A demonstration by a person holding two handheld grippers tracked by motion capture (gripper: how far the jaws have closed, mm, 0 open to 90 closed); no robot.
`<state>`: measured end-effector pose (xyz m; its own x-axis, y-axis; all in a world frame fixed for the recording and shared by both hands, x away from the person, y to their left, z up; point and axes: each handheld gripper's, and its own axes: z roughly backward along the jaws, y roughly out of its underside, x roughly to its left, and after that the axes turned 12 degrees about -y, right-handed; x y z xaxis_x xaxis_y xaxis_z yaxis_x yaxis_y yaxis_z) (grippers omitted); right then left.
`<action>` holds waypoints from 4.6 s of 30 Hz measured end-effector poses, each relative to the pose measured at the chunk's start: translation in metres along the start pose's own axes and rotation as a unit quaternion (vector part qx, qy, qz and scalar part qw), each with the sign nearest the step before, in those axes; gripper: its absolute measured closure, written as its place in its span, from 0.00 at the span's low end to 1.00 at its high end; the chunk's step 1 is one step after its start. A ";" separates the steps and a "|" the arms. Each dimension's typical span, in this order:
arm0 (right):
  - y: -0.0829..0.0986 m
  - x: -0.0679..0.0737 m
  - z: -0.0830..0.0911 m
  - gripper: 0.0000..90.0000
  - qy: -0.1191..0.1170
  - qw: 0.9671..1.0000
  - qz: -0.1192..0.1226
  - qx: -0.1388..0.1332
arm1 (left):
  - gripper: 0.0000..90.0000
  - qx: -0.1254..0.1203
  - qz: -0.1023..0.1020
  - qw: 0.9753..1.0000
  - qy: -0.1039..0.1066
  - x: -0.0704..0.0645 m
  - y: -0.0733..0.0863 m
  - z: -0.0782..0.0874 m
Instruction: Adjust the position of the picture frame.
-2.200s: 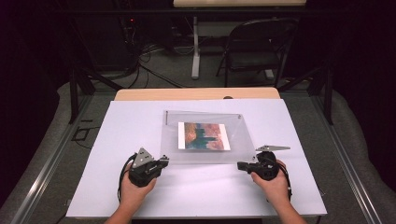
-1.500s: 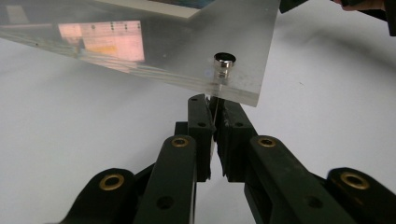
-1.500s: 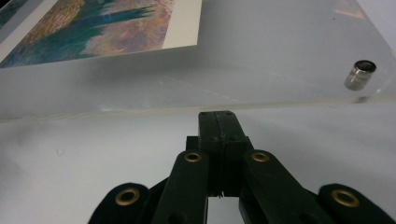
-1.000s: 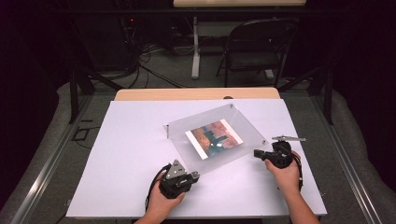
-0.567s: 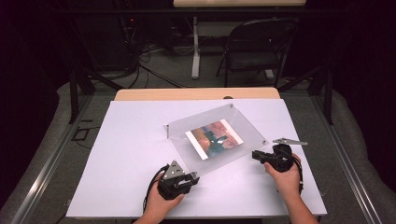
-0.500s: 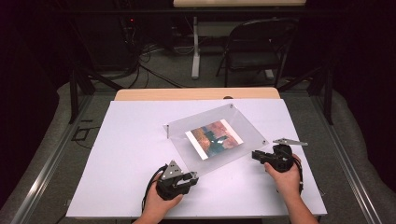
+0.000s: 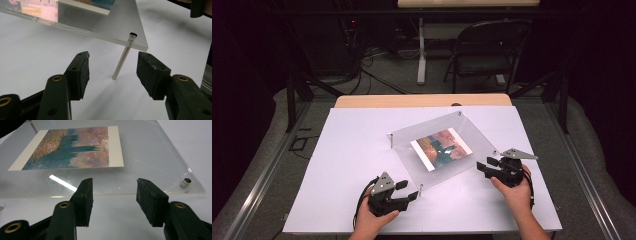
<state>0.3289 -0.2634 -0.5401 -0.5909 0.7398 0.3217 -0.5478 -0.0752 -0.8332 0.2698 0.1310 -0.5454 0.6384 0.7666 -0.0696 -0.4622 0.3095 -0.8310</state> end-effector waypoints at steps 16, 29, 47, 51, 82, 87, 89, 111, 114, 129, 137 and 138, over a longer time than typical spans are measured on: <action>-0.001 0.004 -0.001 0.47 0.000 1.000 0.012 -0.006 | 0.43 -0.020 0.028 0.999 -0.037 0.030 0.003 0.015; 0.000 0.010 -0.001 0.47 -0.003 1.000 0.010 -0.005 | 0.43 -0.023 0.058 0.995 -0.075 0.058 -0.007 0.008; 0.002 0.012 0.000 0.47 -0.010 1.000 0.007 -0.005 | 0.55 -0.012 0.062 0.987 -0.147 0.121 -0.029 -0.033; 0.003 0.013 0.003 0.47 -0.009 1.000 0.005 -0.009 | 0.57 -0.005 0.050 0.987 -0.151 0.125 -0.034 -0.048; 0.017 0.014 0.029 0.47 0.004 1.000 -0.020 -0.024 | 0.92 0.030 0.024 0.986 -0.159 0.136 -0.055 -0.097; 0.019 0.015 0.033 0.47 0.007 1.000 -0.019 -0.024 | 0.92 0.031 0.032 0.987 -0.154 0.137 -0.055 -0.097; 0.020 0.016 0.034 0.47 0.007 1.000 -0.020 -0.024 | 0.93 0.030 0.035 0.987 -0.152 0.138 -0.055 -0.097; 0.032 0.077 0.017 0.63 -0.098 0.995 0.003 0.028 | 0.91 0.033 0.051 0.991 -0.117 0.130 -0.069 -0.069; 0.035 0.088 0.010 0.64 -0.117 0.992 0.012 0.040 | 0.91 0.030 0.049 0.992 -0.109 0.127 -0.070 -0.063; 0.036 0.108 -0.006 0.65 -0.153 0.986 0.033 0.051 | 0.91 0.018 0.061 0.994 -0.093 0.119 -0.071 -0.047; 0.034 0.119 -0.015 0.65 -0.182 0.981 0.043 0.053 | 0.91 0.014 0.061 0.994 -0.086 0.114 -0.068 -0.041; 0.034 0.121 -0.016 0.64 -0.186 0.980 0.044 0.054 | 0.91 0.013 0.061 0.994 -0.086 0.113 -0.068 -0.040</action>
<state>0.2488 -0.1659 -0.5368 -0.8024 0.4340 0.4097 -0.5331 -0.2124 -0.8190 0.3980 0.1745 -0.5187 0.4618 0.8841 -0.0720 -0.5476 0.2203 -0.8072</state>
